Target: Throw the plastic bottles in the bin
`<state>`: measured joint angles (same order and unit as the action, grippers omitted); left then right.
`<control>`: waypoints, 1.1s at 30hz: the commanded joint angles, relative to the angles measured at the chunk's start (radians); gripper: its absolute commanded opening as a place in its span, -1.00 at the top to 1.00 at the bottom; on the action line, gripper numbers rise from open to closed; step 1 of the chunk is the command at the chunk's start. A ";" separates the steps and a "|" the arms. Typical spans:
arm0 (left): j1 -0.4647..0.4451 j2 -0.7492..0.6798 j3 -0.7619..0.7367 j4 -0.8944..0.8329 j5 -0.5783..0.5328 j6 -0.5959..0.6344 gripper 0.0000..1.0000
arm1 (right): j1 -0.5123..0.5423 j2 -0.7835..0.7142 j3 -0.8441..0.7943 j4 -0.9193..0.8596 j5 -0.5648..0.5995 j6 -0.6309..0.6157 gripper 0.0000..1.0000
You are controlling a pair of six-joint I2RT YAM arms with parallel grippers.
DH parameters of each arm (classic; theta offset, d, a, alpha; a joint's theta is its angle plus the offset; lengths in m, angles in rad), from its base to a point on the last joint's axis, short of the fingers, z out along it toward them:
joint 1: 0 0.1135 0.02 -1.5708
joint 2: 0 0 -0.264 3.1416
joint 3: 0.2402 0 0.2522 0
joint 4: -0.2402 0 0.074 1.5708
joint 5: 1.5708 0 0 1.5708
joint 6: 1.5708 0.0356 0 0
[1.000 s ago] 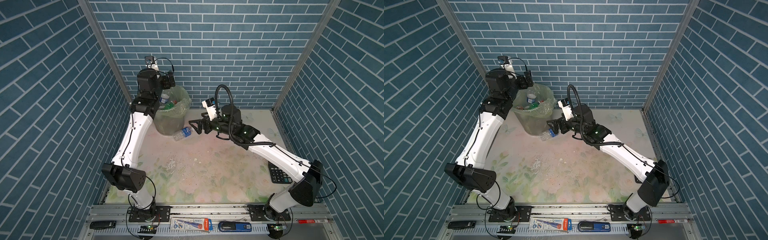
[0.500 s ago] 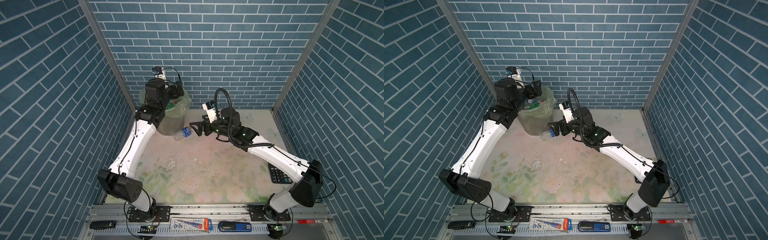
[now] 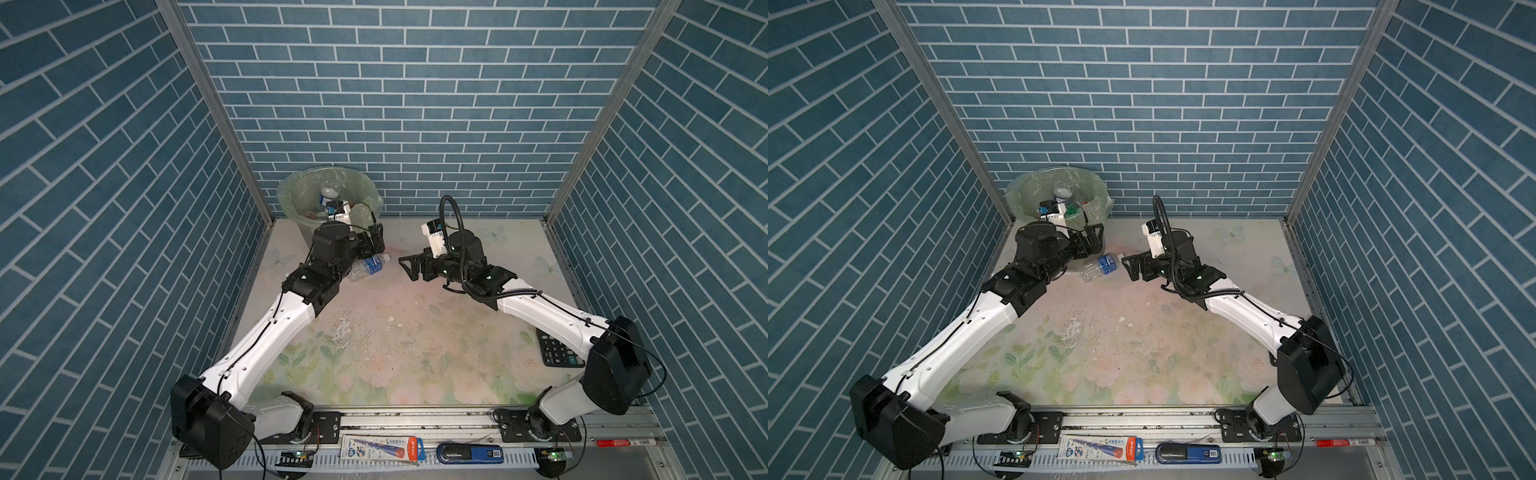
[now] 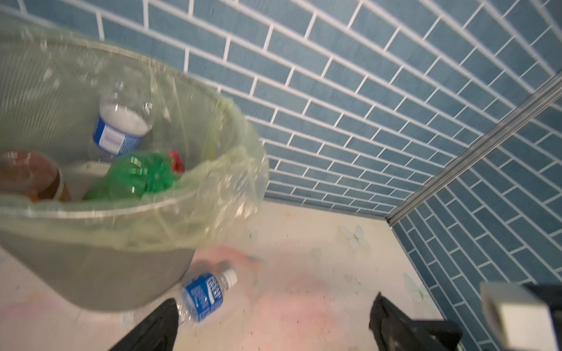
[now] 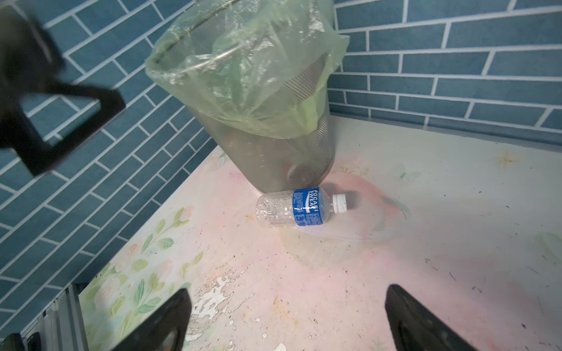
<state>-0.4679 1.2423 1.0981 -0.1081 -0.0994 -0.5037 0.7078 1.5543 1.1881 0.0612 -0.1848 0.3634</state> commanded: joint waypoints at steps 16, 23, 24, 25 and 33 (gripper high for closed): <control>0.043 0.068 -0.303 0.123 0.067 -0.175 -0.99 | -0.111 0.561 0.300 0.191 -0.201 0.381 -0.99; 0.045 0.097 -0.323 0.145 0.084 -0.182 -0.99 | -0.107 0.704 0.406 0.238 -0.216 0.527 -0.97; 0.046 0.098 -0.326 0.146 0.084 -0.182 -0.99 | -0.106 0.719 0.414 0.249 -0.216 0.544 -0.96; 0.046 0.099 -0.330 0.148 0.084 -0.182 -0.99 | -0.105 0.731 0.419 0.259 -0.217 0.557 -0.94; 0.045 0.104 -0.359 0.160 0.076 -0.180 -0.99 | -0.074 0.799 0.498 0.252 -0.222 0.590 -0.77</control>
<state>-0.4286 1.3365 0.7528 0.0338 -0.0208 -0.6846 0.6136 2.3409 1.6135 0.2905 -0.3904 0.9043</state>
